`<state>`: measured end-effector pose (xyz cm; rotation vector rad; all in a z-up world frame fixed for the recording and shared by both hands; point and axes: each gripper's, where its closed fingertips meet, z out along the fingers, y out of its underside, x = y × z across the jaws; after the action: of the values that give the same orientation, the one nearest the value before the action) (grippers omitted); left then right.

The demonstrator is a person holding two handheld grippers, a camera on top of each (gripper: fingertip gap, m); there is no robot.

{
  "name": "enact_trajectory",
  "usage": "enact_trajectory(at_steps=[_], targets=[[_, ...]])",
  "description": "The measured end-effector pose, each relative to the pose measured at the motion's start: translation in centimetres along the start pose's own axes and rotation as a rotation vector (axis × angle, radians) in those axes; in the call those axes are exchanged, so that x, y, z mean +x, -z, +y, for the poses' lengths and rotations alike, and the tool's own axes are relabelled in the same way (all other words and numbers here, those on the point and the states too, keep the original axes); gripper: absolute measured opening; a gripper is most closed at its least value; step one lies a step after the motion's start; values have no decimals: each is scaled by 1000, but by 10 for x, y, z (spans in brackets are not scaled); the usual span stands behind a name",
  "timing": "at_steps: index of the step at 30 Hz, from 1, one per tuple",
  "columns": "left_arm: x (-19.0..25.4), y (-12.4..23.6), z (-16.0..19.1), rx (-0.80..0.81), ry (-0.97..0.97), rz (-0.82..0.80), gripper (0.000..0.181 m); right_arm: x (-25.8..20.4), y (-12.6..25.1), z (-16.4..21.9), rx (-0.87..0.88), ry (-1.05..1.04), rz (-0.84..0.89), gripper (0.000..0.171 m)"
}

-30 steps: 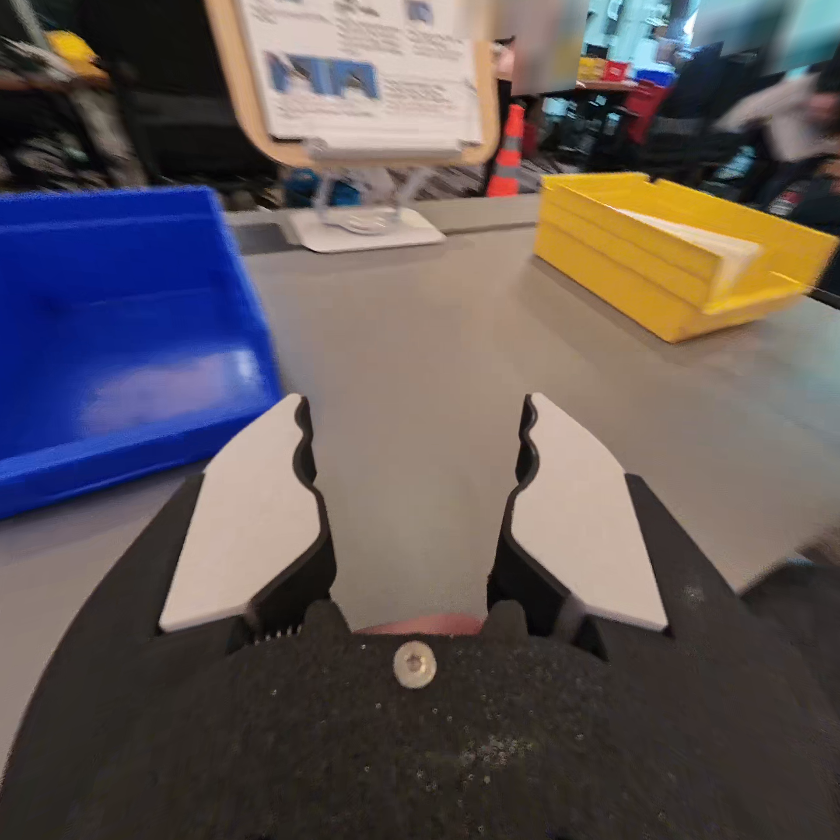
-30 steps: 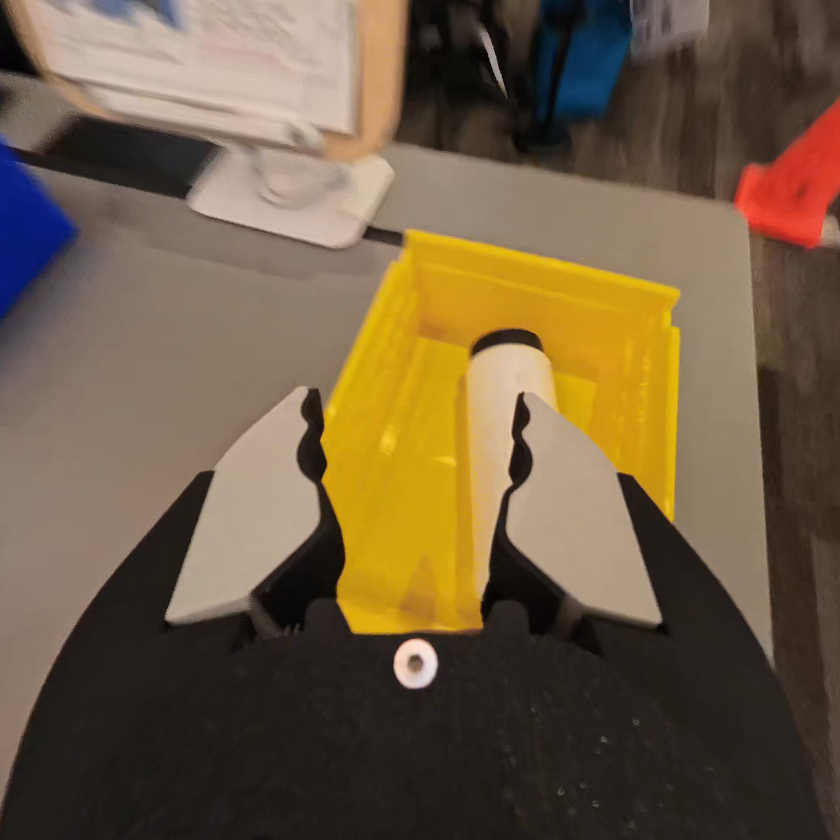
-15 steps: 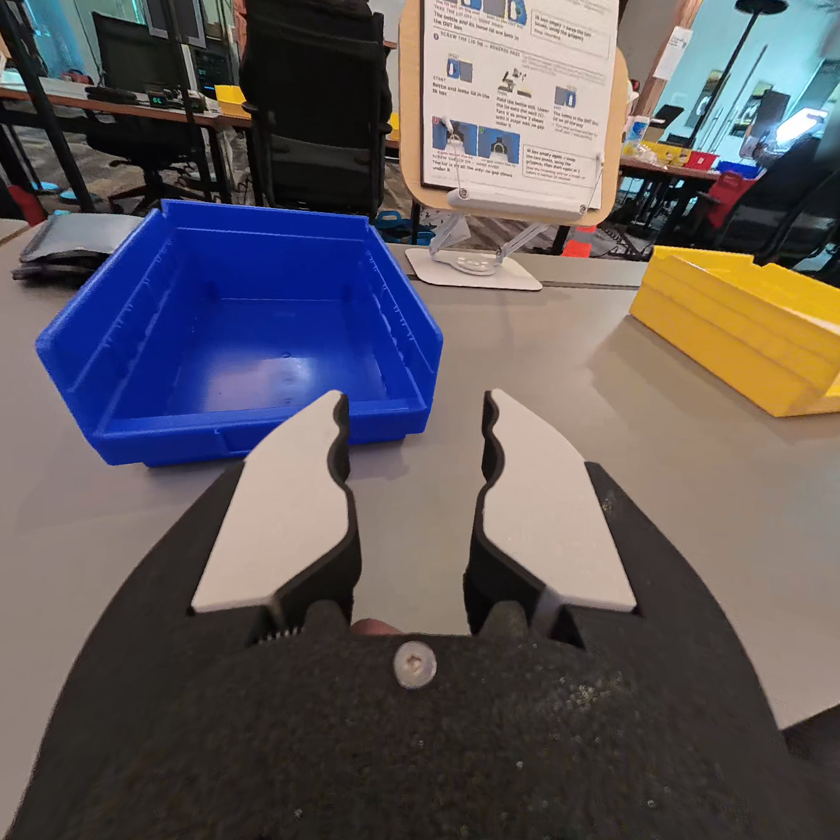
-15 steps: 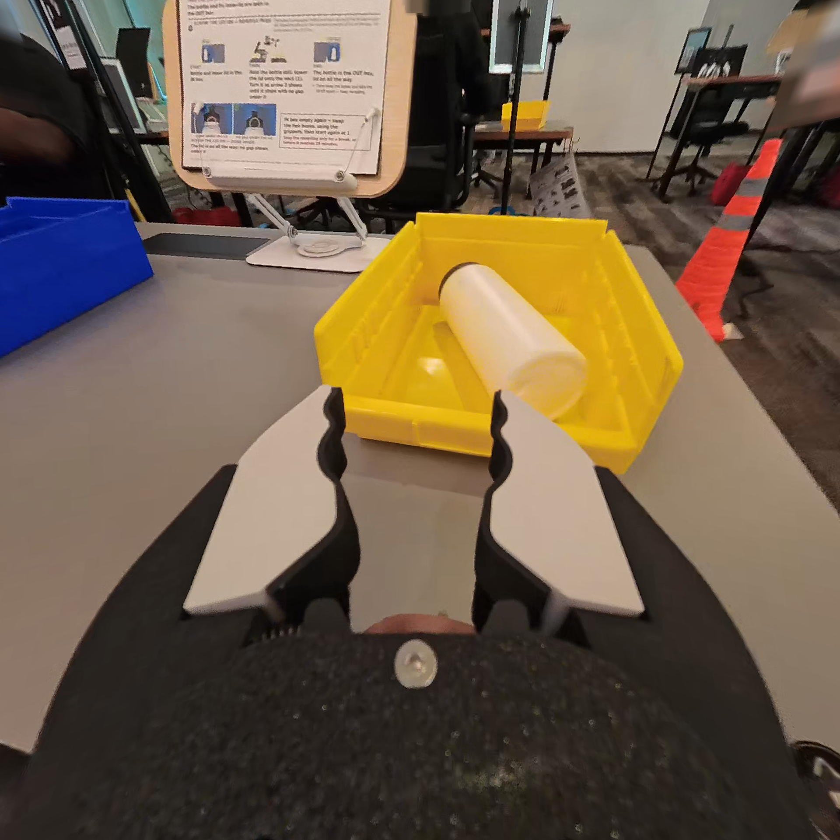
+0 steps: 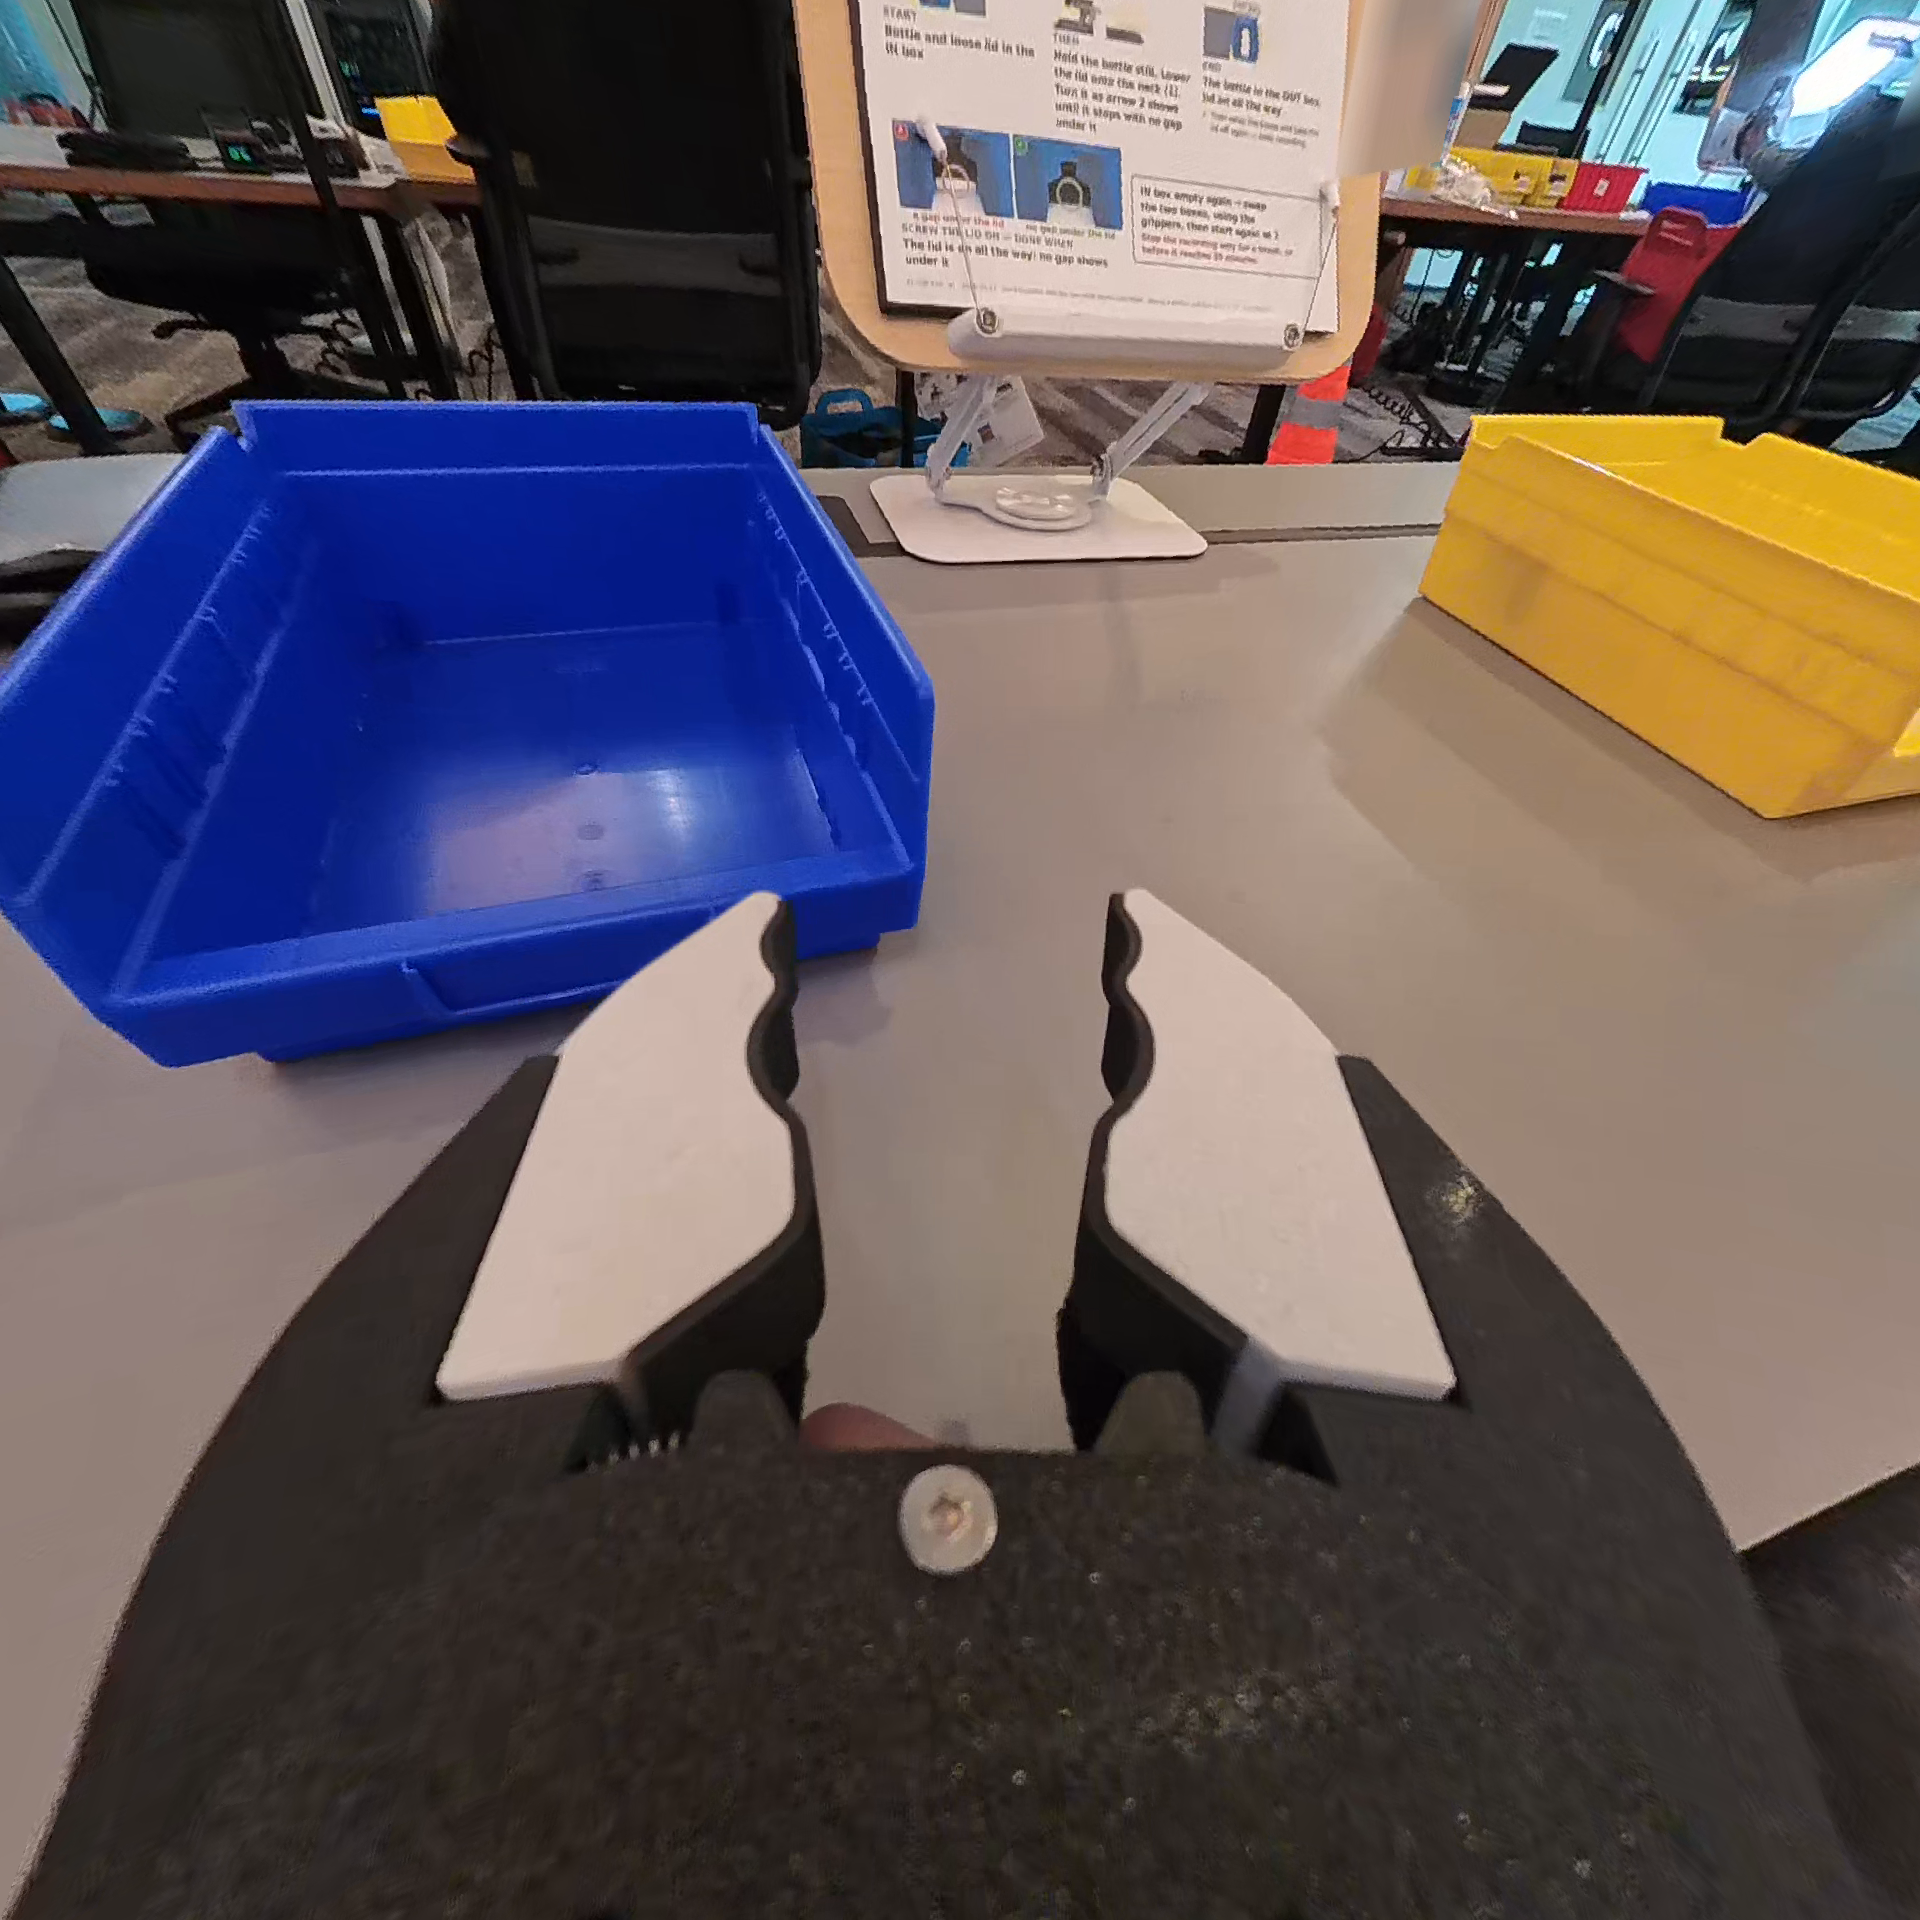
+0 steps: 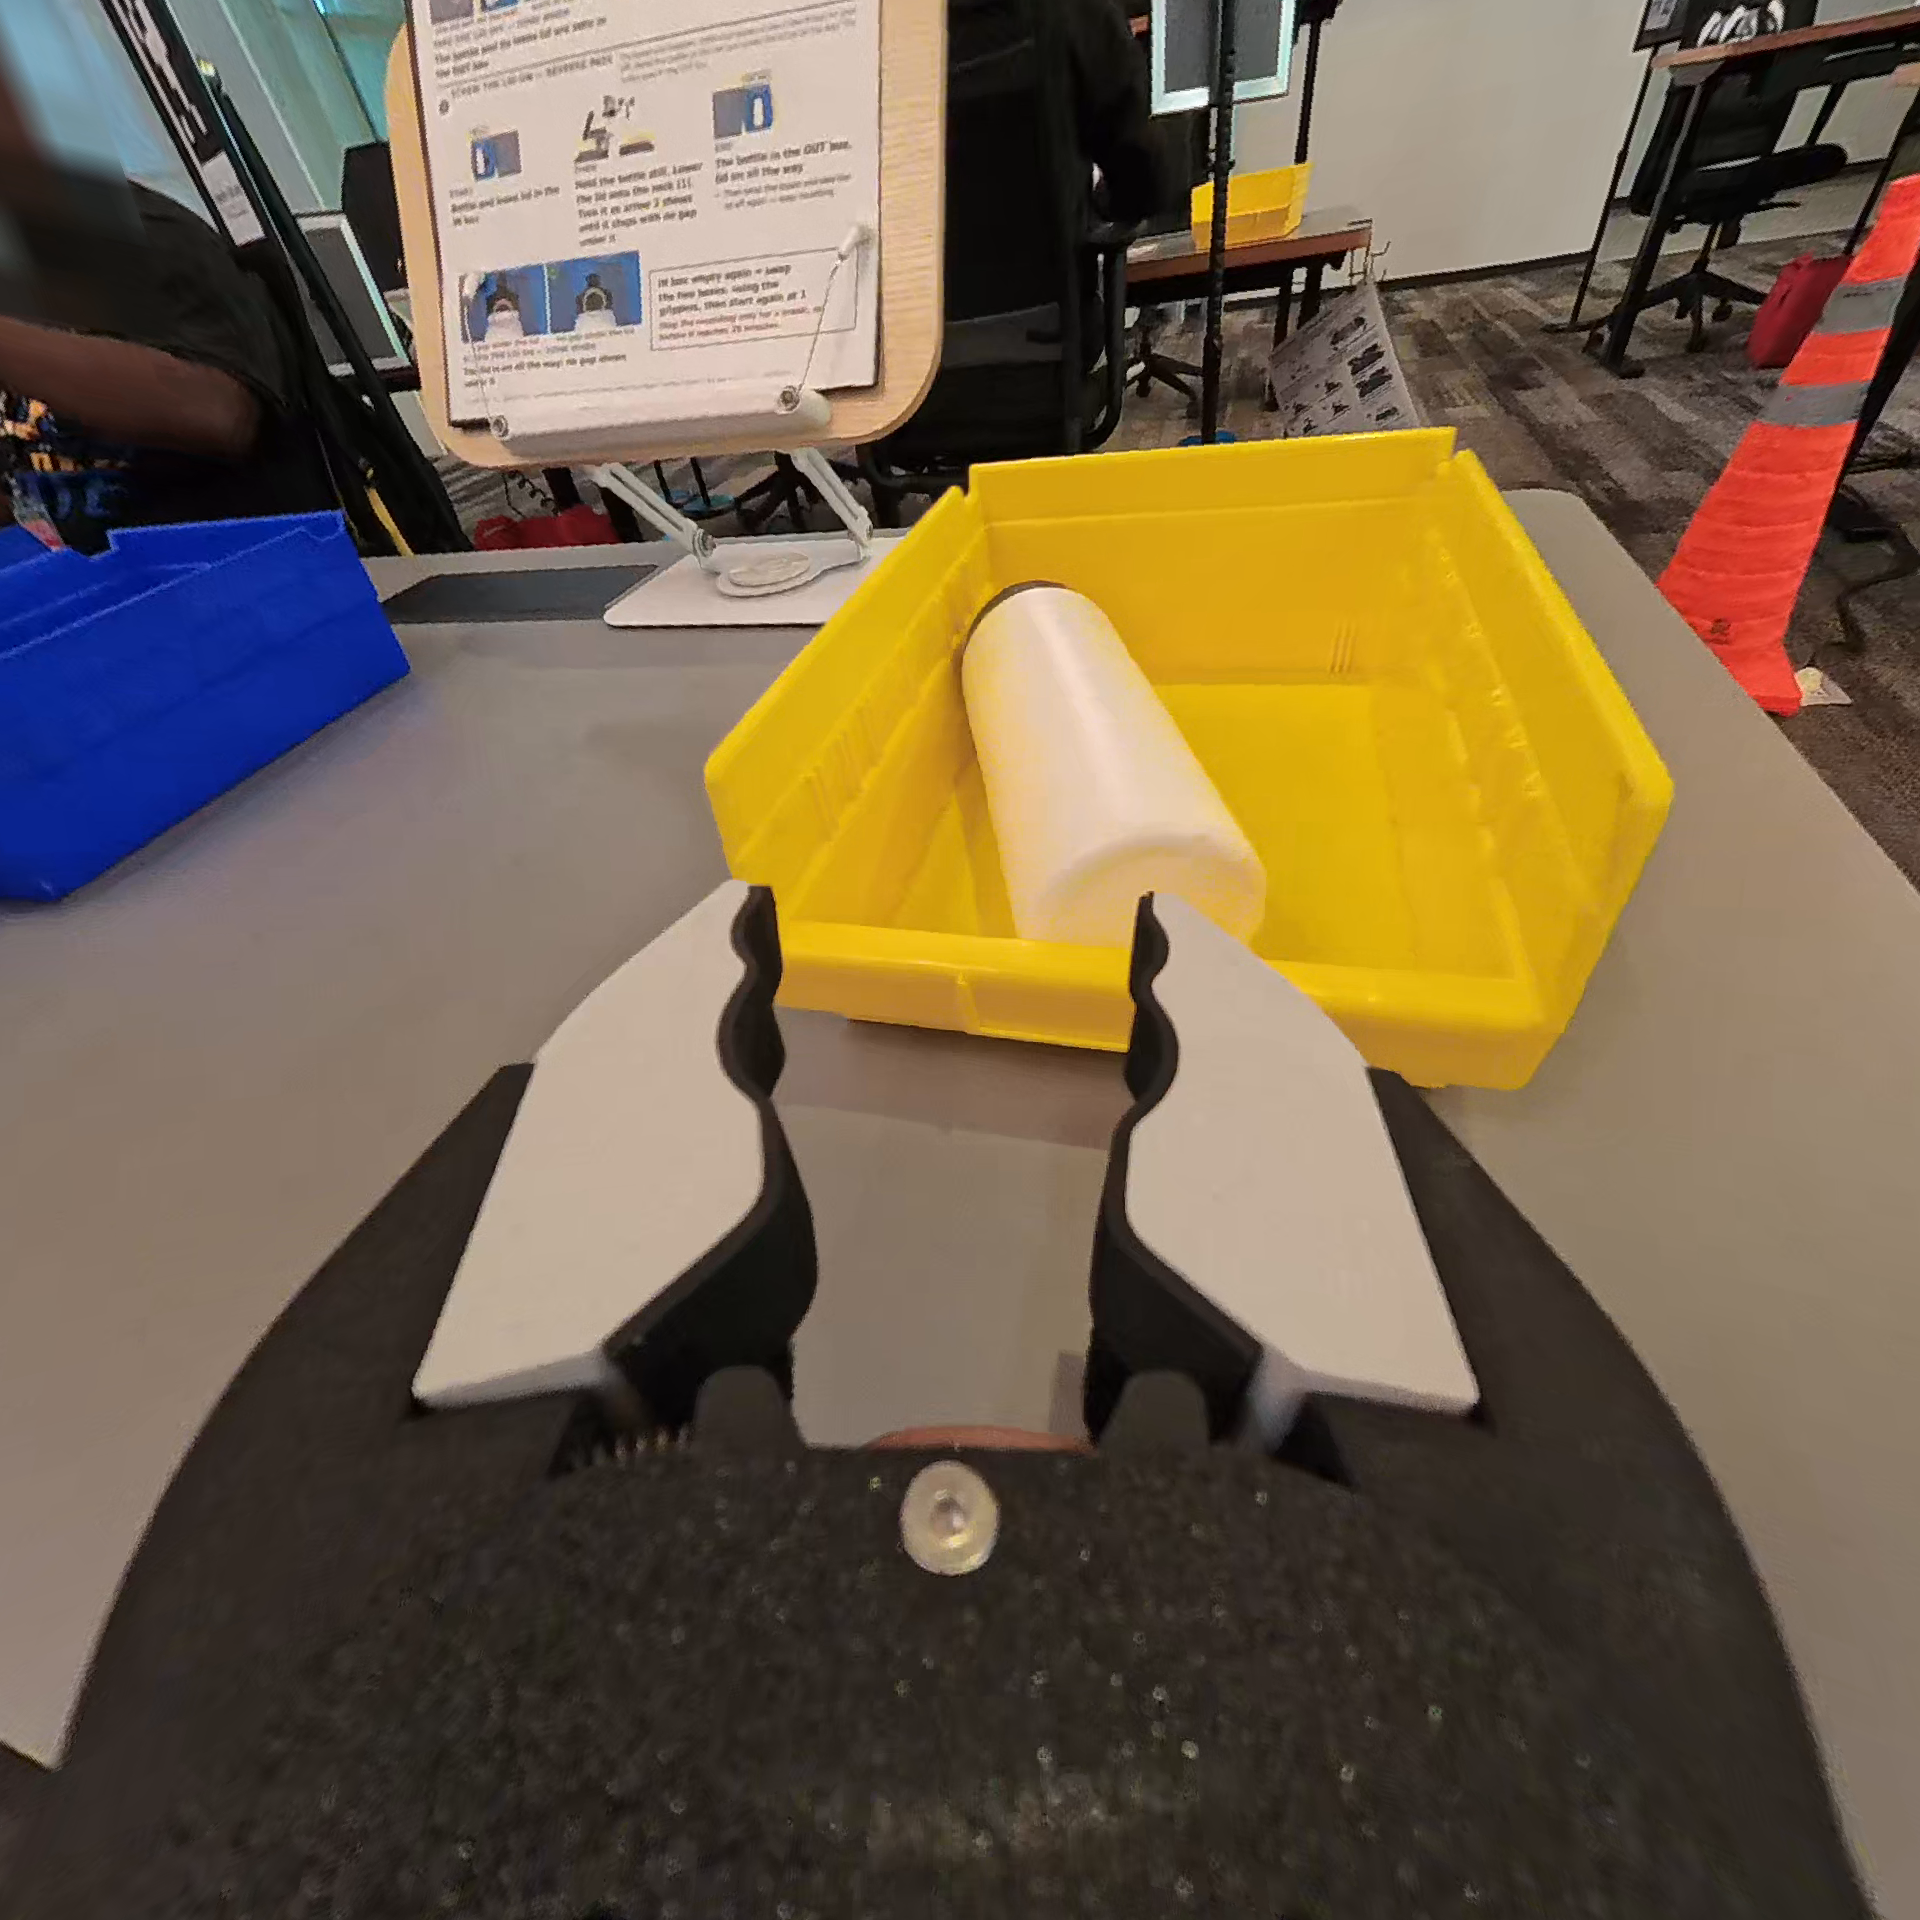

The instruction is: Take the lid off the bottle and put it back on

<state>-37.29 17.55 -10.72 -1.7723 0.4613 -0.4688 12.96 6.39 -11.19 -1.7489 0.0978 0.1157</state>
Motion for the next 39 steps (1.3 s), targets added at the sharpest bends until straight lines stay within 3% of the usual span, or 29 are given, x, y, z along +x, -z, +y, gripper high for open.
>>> enact_trajectory(at_steps=[13,18,25,27,28,30,32,35,39], targets=[[2,-5,10,-52,-7,-8,55,-21,-9,12,-68,25,-63,78],[4,-6,9,-51,-9,-3,55,-76,-44,14,-119,103,-189,85],[9,-8,13,-66,-11,23,55,-109,-106,37,-275,23,-206,98],[16,-10,15,-72,-15,45,56,-135,-108,37,-281,0,-308,101],[21,-12,15,-74,-20,60,56,-154,-105,38,-285,-6,-388,98],[40,-19,17,-83,-34,108,58,-193,-90,37,-290,26,-567,70],[69,-30,19,-94,-39,190,59,-218,-71,32,-274,54,-635,76],[121,-56,19,-122,-70,319,64,-235,-34,35,-253,135,-639,78],[174,-110,23,-165,-188,365,65,-223,1,38,-154,289,-484,74]])
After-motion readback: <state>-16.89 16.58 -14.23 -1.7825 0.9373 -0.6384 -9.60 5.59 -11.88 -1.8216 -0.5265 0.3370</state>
